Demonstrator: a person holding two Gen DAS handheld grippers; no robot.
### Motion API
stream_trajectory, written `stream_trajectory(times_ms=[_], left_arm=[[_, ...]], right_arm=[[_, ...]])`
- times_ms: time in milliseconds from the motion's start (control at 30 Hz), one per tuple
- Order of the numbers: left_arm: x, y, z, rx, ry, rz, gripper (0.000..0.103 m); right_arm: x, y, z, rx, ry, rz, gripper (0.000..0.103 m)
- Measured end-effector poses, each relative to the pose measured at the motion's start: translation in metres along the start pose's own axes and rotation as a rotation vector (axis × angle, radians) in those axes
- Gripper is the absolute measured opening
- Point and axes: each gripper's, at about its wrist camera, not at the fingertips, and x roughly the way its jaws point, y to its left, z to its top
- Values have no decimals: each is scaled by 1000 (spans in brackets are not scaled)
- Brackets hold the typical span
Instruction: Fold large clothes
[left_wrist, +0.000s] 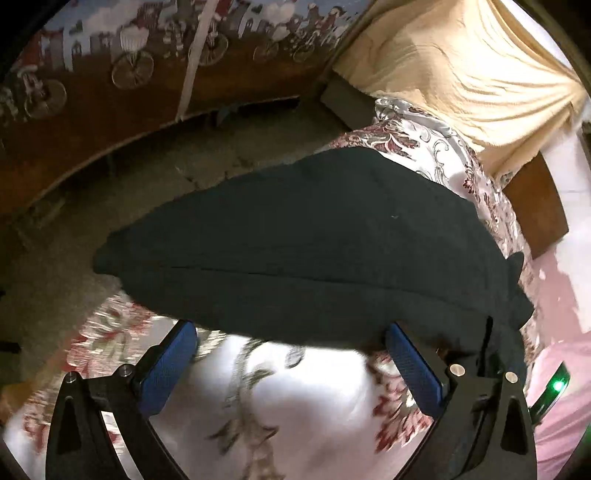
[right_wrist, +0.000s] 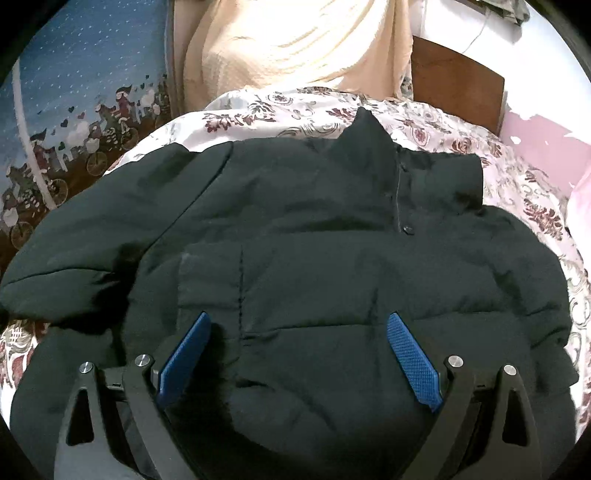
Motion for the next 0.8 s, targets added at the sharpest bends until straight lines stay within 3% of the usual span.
stream_trajectory(times_ms=[167,333,367,433,467,633,700,800], left_arm=[[12,-9,-4,-65,23,-16,103],[16,11,6,-262,12,-156,101],[19,16,6,-309,10,-170,97],[23,18,9,-344,6,-161,74],[23,19,9,-351,-5,-163,69],[23,20,11,-375,-58,-196,17],[20,16,14,-359,-84,-199,10],[14,10,18,-314,-119,-174,7]], right_arm=[[5,3,-3,-11,-24,19,95],[10,3,-7,-11,-28,26,96],[9,3,-6,-13,-29,26,96],[6,3,-4,-13,-34,38,96],[5,1,-3,-13,-38,46,96],[0,-11,1,36,-61,11,96],[2,-17,2,65,-59,24,96],[8,-15,5,50,-53,41,96]])
